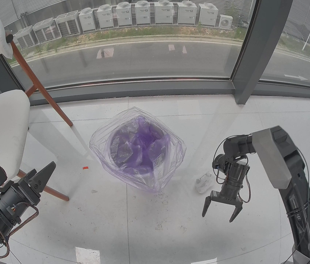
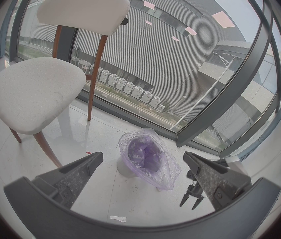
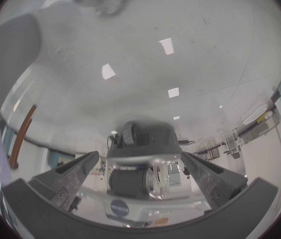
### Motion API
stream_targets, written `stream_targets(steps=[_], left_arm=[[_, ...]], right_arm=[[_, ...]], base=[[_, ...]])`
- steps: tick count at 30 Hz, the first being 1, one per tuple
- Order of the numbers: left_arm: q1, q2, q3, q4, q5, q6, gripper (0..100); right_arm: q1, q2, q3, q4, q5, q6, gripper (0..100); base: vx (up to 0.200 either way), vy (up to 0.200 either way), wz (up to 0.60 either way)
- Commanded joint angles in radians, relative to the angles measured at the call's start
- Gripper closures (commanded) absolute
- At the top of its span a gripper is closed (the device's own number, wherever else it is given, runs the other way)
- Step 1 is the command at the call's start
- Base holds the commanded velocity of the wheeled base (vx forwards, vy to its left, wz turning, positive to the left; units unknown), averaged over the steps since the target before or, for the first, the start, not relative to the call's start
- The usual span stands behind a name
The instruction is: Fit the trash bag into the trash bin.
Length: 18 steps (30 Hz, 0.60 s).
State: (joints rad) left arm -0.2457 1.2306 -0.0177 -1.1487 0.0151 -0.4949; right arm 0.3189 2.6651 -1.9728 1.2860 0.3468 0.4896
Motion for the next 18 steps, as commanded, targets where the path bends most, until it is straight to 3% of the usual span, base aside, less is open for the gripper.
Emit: stream_targets(steps=[1, 3, 6, 8, 9, 10, 11, 14, 18], left_arm=[[0.000, 0.003, 0.018, 0.000, 0.002, -0.002, 0], [0.000, 0.003, 0.018, 0.000, 0.002, -0.002, 0], [0.000, 0.003, 0.018, 0.001, 0.000, -0.002, 0], [0.000, 0.004, 0.018, 0.000, -0.001, -0.001, 0], [0.000, 0.004, 0.018, 0.000, -0.001, -0.001, 0], [0.000, 0.004, 0.018, 0.000, -0.001, -0.001, 0], [0.000, 0.004, 0.018, 0.000, 0.000, -0.001, 0], [0.000, 0.003, 0.018, 0.000, 0.002, -0.001, 0], [0.000, 0.001, 0.018, 0.000, 0.002, -0.001, 0]], right_arm=[[0.063, -0.427, 0.805, -1.476, -0.120, -0.215, 0], [0.069, -0.409, 0.824, -1.642, -0.129, -0.192, 0], [0.068, -0.294, 0.707, -1.610, -0.175, -0.108, 0], [0.061, -0.226, 0.537, -1.538, -0.201, 0.087, 0], [0.061, -0.226, 0.537, -1.538, -0.201, 0.087, 0], [0.060, -0.191, 0.404, -1.490, -0.206, 0.271, 0], [0.058, -0.169, 0.362, -1.461, -0.207, 0.330, 0], [0.055, -0.113, 0.293, -1.363, -0.236, 0.363, 0], [0.054, -0.073, 0.275, -1.370, -0.278, 0.380, 0]], base=[[0.000, 0.000, 0.00], [0.000, 0.000, 0.00], [0.000, 0.000, 0.00], [0.000, 0.000, 0.00], [0.000, 0.000, 0.00], [0.000, 0.000, 0.00], [0.000, 0.000, 0.00], [0.000, 0.000, 0.00], [0.000, 0.000, 0.00]])
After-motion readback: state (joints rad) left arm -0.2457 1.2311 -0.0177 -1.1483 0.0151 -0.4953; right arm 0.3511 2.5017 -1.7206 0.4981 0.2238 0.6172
